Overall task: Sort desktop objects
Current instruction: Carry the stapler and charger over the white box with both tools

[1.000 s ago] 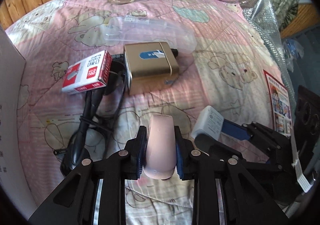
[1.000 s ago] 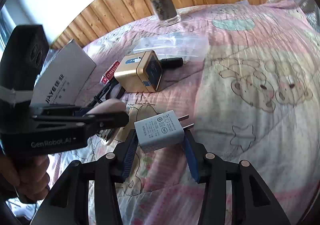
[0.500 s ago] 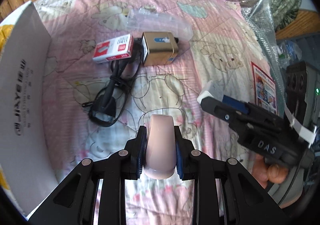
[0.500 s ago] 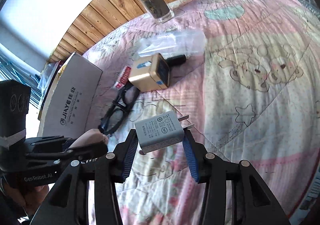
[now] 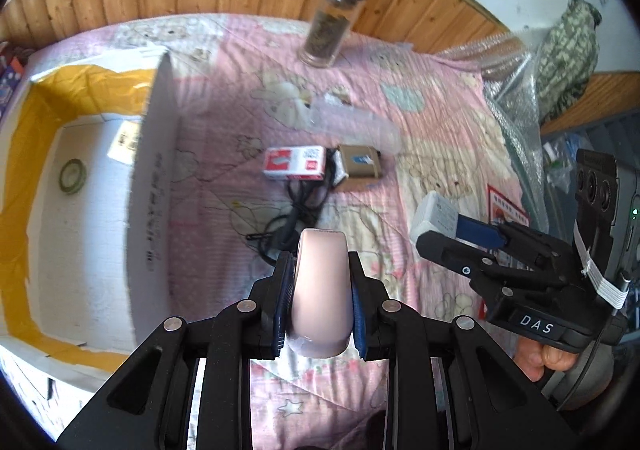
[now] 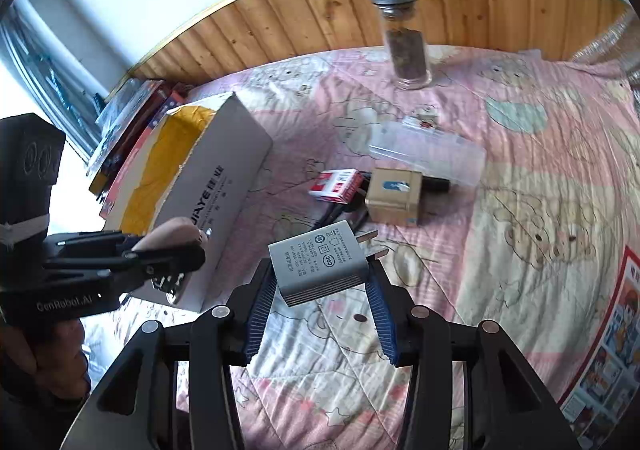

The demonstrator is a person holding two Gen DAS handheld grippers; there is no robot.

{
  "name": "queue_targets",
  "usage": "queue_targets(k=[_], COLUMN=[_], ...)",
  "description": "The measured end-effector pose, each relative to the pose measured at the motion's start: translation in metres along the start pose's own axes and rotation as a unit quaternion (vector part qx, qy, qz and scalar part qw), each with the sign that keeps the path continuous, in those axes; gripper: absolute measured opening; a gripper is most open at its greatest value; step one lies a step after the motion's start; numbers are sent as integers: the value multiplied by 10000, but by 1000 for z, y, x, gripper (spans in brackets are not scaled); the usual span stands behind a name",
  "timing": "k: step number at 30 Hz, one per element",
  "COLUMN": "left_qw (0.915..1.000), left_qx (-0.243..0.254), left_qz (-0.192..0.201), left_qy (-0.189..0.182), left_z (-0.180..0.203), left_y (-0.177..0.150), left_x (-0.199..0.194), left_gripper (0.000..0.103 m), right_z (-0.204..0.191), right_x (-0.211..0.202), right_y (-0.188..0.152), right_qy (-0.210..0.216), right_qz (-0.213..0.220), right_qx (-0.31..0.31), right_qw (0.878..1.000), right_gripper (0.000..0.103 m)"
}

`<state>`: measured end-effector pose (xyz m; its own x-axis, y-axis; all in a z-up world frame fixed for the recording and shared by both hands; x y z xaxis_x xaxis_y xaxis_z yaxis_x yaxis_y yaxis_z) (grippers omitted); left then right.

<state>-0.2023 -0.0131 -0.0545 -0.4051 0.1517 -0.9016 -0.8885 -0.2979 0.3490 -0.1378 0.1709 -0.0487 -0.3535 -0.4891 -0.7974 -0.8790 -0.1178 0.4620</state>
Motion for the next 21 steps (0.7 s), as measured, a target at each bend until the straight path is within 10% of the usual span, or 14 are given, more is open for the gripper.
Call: queue_targets(k=[21], left_qw=[9844], left_qx=[-1648], left_qz=[584], left_qy=[209], left_z=[-127], left_y=[-15], left_x=[-60], left_gripper=[26], right_z=[-144], right_x=[19], right_y=[53], right_qy=[511], right_qz=[-307], right_qx=[-1744], right_qw=[9829], right_gripper=[47])
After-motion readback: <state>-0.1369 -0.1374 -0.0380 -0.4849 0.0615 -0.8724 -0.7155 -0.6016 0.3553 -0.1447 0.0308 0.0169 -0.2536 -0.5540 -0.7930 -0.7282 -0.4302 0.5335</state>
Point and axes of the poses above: each gripper's, at about its wrist camera, not at the fingertips, and x roughly the way its jaws point, z to its right, y to its top, the point moved 5 cm from there along x, roughly the way its jaws point, and after that the axes turned 3 degrees about y, right-handed, at the moved point
